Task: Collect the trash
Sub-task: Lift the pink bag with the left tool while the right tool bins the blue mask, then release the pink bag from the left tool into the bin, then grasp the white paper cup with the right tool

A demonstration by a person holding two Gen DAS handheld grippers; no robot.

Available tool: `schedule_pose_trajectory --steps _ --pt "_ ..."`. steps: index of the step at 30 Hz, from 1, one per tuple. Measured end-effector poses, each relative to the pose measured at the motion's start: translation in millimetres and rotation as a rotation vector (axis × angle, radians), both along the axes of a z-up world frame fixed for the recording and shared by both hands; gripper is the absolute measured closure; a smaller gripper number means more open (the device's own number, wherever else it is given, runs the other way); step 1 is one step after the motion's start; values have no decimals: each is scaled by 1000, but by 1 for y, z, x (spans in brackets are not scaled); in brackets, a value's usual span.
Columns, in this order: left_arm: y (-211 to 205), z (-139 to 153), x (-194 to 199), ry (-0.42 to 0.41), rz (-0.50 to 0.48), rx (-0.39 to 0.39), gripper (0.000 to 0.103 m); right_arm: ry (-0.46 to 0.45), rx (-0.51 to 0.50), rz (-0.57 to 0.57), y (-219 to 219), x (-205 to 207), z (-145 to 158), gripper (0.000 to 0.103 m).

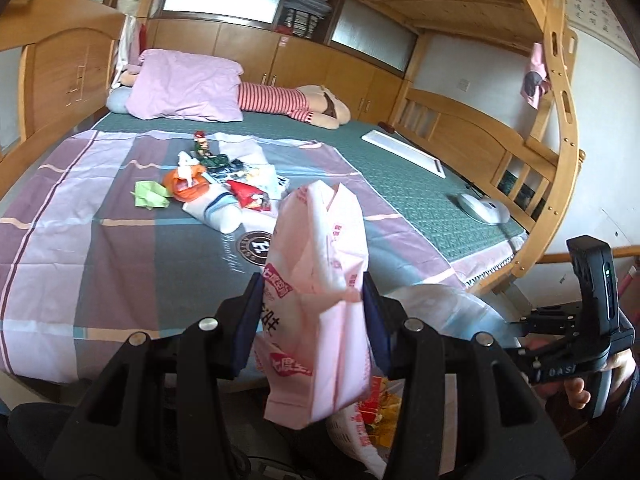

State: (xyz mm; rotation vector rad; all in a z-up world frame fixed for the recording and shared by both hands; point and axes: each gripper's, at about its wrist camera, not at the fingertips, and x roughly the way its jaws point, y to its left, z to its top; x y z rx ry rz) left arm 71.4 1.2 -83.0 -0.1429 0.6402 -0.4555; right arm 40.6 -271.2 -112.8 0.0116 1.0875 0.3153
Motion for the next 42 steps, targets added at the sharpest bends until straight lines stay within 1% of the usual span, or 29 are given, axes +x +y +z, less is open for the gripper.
schedule_pose_trajectory --steps 2,4,5,8,9,12,13,14,15,16,17,20,21,23,24,26,27,29,31,33,35,38,40,42 --pt "-6 -1 -3 6 -25 2 55 -40 52 -28 -12 -2 10 31" --pt "-13 -3 -7 15 -57 2 55 -98 110 -96 -30 0 28 29" --pt "-18 -4 -8 19 -82 0 55 -139 135 -155 -41 1 38 28" --pt "-38 -9 -16 32 -228 -9 55 -229 192 -280 -65 2 57 28" --pt "-51 -13 -20 47 -318 -16 55 -248 205 -300 -67 3 61 28" --pt "-81 -24 -32 82 -480 6 51 -290 227 -333 -74 4 69 28" --pt "-92 -31 -37 94 -524 25 46 -292 226 -334 -74 6 69 28" --pt "-100 -37 -40 106 -564 42 36 -289 220 -332 -72 8 69 28" --pt "-104 -41 -42 113 -582 54 30 -287 213 -330 -70 10 67 28" --pt "-107 -44 -44 114 -589 70 20 -286 202 -327 -68 11 66 28" --pt "-106 -44 -45 101 -579 85 16 -287 193 -325 -68 11 65 28" --pt "-92 -43 -37 82 -517 69 12 -279 173 -319 -64 14 62 28" --pt "-80 -42 -29 86 -471 44 12 -274 179 -317 -62 17 61 28" --pt "-68 -38 -16 88 -396 23 12 -270 190 -313 -58 23 60 28" --pt "-57 -38 -7 84 -335 22 12 -270 191 -308 -57 27 60 28" --pt "-37 -36 10 78 -206 48 12 -267 184 -294 -50 36 60 28" --pt "-21 -37 23 81 -105 80 12 -267 175 -284 -45 43 61 28" --pt "3 -38 44 92 38 120 12 -266 162 -269 -36 54 63 28" --pt "27 -37 63 98 140 126 12 -261 154 -246 -22 73 64 28" --pt "57 -38 88 110 268 125 12 -263 155 -213 -5 93 65 28" --pt "87 -39 106 136 375 109 12 -261 146 -180 14 114 63 28" --pt "121 -45 128 170 473 66 11 -260 119 -121 50 153 56 28" --pt "139 -51 134 195 537 55 11 -225 120 -71 80 186 43 28" --pt "156 -60 133 239 599 9 10 -196 100 -48 105 214 28 28"
